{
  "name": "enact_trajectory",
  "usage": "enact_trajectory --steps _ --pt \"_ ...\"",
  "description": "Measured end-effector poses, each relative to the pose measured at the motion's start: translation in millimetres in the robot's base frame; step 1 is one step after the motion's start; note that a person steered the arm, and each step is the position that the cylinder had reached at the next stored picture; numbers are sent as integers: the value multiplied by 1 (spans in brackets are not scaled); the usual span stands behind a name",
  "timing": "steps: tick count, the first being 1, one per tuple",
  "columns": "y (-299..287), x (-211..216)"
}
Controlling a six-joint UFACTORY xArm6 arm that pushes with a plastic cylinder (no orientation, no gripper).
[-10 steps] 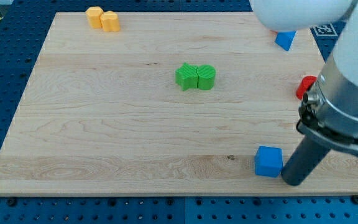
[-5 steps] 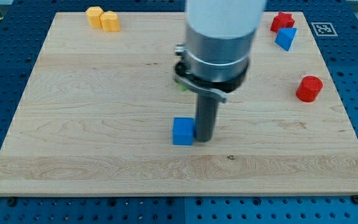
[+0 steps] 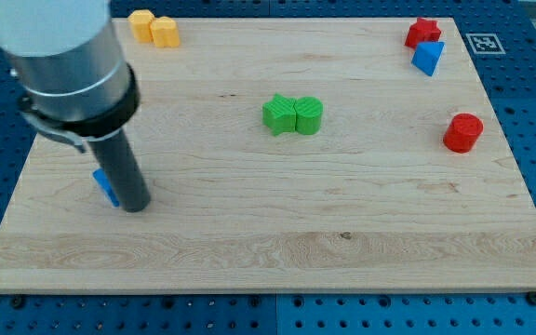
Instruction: Move the blue cube to the center left
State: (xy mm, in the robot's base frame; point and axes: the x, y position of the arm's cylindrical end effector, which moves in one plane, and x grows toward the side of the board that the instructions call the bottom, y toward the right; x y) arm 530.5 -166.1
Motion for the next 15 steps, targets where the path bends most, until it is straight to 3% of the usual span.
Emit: enact_trajectory --steps 4,6,7,10,15 --pt "-43 -52" --pt "-112 -52" --pt "-120 -56" --pt "-121 -100" --pt "-109 -100"
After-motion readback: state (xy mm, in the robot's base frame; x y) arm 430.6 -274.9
